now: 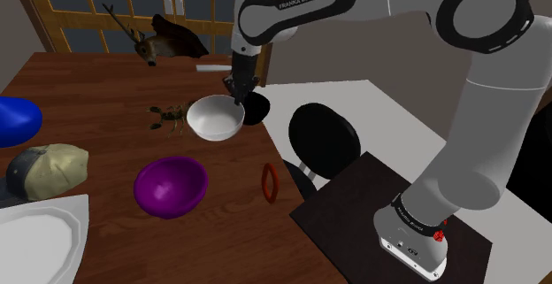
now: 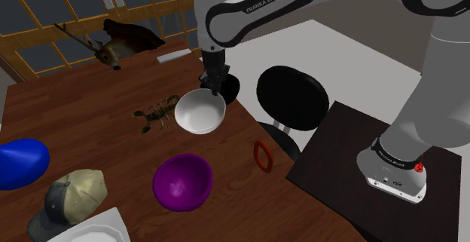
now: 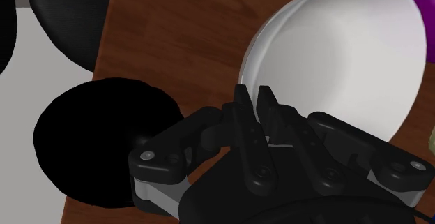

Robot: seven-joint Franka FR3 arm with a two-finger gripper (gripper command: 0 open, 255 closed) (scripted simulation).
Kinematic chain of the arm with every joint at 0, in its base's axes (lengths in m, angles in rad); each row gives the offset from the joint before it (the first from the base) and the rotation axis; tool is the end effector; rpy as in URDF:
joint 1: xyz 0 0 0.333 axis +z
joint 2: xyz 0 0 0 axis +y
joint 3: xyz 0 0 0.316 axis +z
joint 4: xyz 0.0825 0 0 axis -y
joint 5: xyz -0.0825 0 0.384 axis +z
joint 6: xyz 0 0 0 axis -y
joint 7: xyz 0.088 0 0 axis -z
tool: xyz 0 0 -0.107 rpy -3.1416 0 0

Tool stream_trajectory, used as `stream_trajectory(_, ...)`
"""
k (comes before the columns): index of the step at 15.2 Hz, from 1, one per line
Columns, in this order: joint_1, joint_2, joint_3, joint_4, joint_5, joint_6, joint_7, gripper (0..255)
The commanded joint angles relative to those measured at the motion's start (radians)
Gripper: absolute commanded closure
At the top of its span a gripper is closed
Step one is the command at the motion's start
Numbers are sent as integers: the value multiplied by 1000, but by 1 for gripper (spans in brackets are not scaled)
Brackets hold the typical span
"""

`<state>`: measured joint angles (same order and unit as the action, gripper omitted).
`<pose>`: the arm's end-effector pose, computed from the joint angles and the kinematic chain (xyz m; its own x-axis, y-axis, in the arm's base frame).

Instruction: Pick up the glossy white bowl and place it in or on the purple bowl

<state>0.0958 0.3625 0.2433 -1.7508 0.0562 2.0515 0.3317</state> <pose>0.6082 0.2044 0.3659 0.9951 -0.0276 -0.0951 -0.0379 -0.9934 -0.1084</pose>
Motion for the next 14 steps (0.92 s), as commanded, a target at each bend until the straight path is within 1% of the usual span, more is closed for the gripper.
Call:
stream_trajectory(1, -2, -11, 0, 15, 2, -25, -1, 255)
stream_trajectory(5, -4, -27, 1, 40, 4, -66, 1, 255)
stream_trajectory(10, 61, -61, 38, 22, 6, -70, 103, 255)
stream_trajectory(14, 115, -72, 68, 31, 3, -80, 188, 255)
